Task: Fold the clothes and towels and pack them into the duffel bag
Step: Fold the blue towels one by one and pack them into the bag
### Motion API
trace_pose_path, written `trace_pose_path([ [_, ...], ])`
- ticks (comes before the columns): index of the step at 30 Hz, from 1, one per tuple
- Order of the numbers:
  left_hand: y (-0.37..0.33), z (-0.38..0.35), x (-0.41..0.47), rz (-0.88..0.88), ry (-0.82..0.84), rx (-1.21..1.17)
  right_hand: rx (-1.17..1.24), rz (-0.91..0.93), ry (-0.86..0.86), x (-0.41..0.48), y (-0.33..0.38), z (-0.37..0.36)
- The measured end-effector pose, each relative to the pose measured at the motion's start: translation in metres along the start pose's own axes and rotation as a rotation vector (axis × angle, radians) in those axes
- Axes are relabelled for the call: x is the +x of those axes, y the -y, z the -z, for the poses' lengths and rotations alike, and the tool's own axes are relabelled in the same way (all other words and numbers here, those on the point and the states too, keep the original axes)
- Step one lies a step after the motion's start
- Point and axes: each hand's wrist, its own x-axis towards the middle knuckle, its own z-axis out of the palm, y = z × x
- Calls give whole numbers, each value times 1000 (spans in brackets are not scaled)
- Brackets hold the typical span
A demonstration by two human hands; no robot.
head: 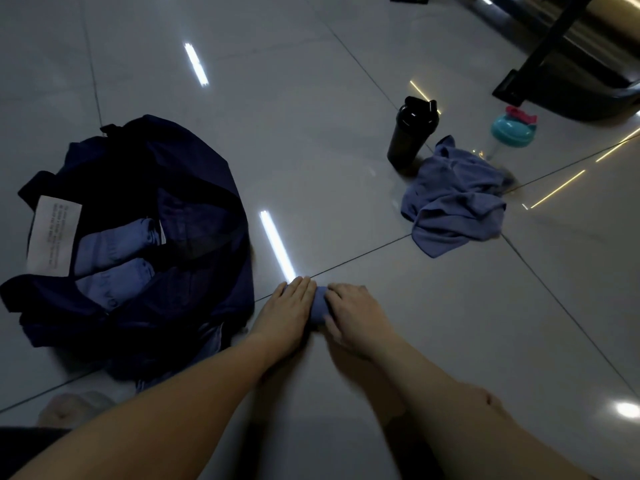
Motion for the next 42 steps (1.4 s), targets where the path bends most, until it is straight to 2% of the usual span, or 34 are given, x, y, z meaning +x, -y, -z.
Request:
trace_pose_path([
  [3, 4, 4, 0, -12, 25, -32, -56, -59, 123, -15, -5, -14],
  [9, 8, 19, -4, -47, 65, -156, -72, -173, 193, 0, -11, 1],
  [11, 12, 25, -3, 5, 103, -216, 26, -216, 359, 2, -10, 22],
  [13, 17, 37, -2, 79, 193, -371, 163, -304, 473, 3, -15, 46],
  [16, 25, 65, -4, 170, 292, -760, 549, -495, 513, -2, -22, 81],
  [19, 37, 88, -13, 318, 280, -1180, 980, -683, 347, -12, -22, 109],
  [22, 45, 109, -20, 378, 161, -1406, 1249, -699, 160, -8, -12, 128],
  [27, 52, 158, -39, 427, -198, -1343, 1306, -613, 15, 26, 28, 163],
  [32, 89, 241, -72, 388, -331, -1153, 1327, -522, -96, 69, 78, 205],
  [35, 124, 285, -92, 370, -312, -1051, 1346, -459, -125, 91, 114, 231],
  [42, 182, 364, -146, 272, -158, -1052, 1350, -390, -201, 142, 178, 267],
])
